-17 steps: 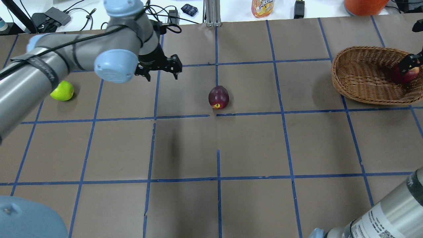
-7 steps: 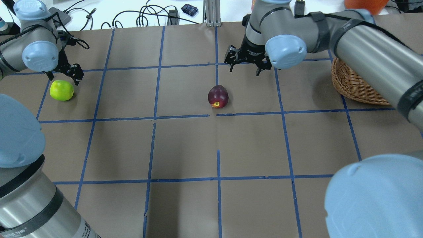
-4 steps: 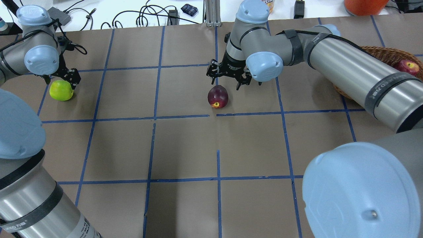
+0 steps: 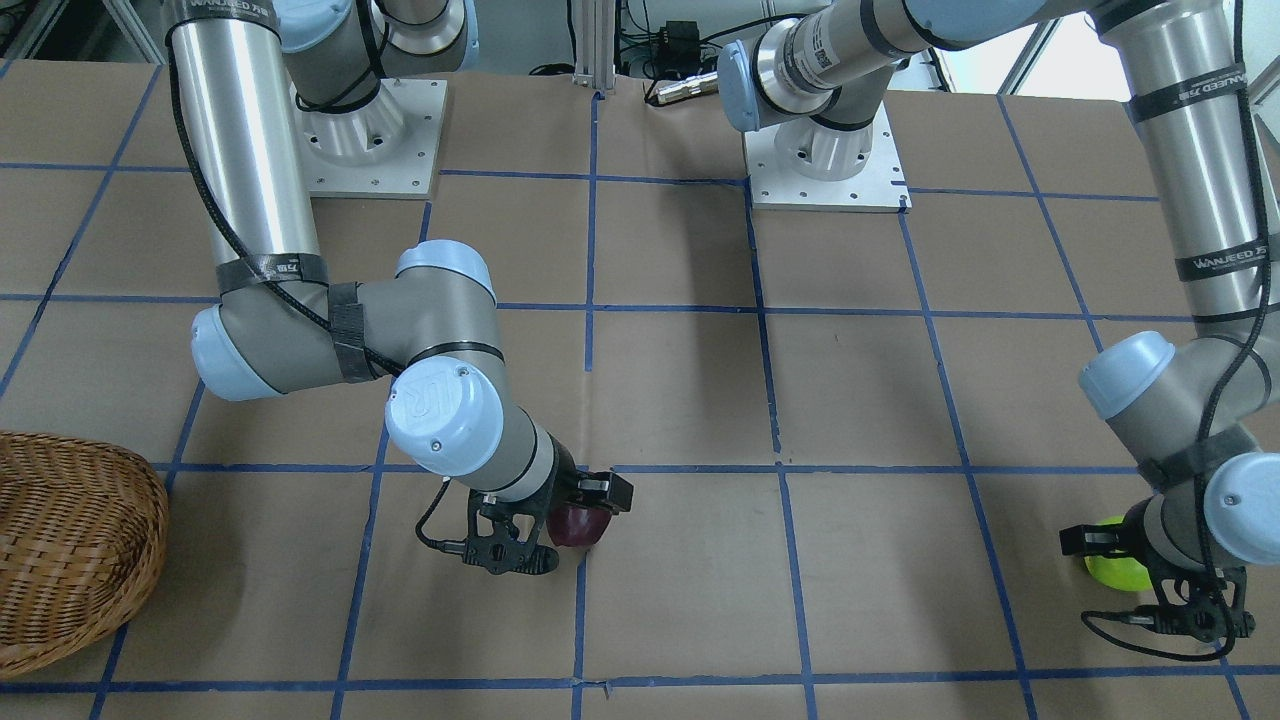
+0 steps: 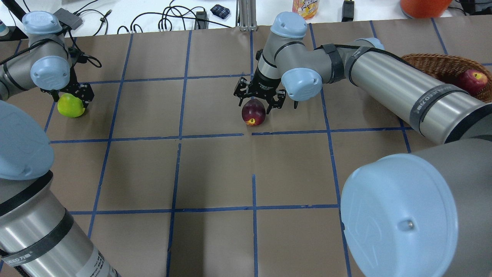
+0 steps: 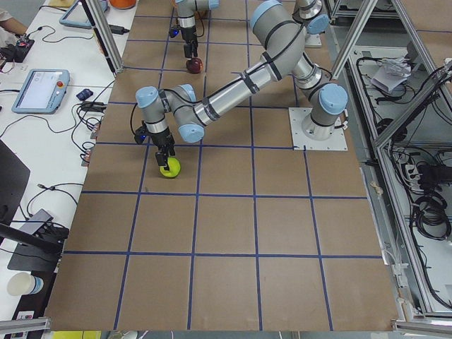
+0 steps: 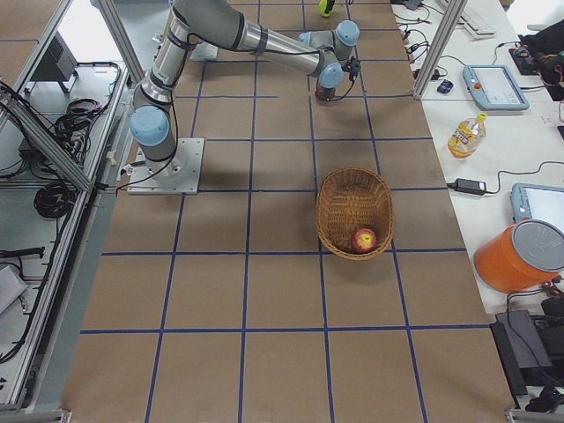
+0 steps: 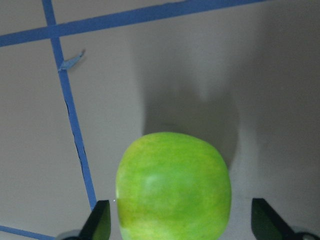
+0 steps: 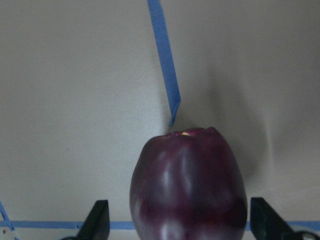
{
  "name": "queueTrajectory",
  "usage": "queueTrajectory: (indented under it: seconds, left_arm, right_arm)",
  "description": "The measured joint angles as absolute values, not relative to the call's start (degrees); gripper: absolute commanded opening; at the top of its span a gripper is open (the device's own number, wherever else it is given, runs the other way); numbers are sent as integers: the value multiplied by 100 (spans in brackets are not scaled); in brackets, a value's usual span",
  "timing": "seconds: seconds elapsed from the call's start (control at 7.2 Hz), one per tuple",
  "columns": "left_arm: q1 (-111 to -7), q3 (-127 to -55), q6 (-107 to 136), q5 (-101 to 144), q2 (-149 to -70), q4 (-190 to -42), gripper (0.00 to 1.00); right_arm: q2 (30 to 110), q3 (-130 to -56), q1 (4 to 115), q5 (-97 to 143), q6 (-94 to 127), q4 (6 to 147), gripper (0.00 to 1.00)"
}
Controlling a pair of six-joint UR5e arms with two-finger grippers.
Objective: Put all apples into basket
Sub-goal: 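Grasp the dark apple with the right gripper while the left grasps the green apple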
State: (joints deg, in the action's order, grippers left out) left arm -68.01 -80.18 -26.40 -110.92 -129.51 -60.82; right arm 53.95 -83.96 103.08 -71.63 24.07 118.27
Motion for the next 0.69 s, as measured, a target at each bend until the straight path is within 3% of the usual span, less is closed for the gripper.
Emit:
queueTrajectory:
  seconds: [0.14, 0.28, 0.42, 0.56, 0.69]
  left_arm:
    - [-6780, -8046, -2640, -11086, -13002, -5962, 100]
    - [-6738, -8095, -2648, -11087, -13038, -5823, 100]
    - [-6704, -8115, -2667, -11085, -13053, -5762, 83]
    - [-6691, -8122, -2717, -11082, -13049, -5745, 57]
    - [-6695, -8126, -2812, -11075, -13027, -5768, 50]
  right_arm:
    - [5324, -8406, 10309, -7130, 2397, 11836, 100]
    - [5269, -8425, 10309, -7124, 2386, 11839, 64]
    - [5243, -8435, 10309, -7143, 2378, 11841, 11]
    - [5248, -8423, 10309, -7196, 2387, 11844, 0]
    - [5261, -8400, 10302, -7247, 2421, 11841, 0]
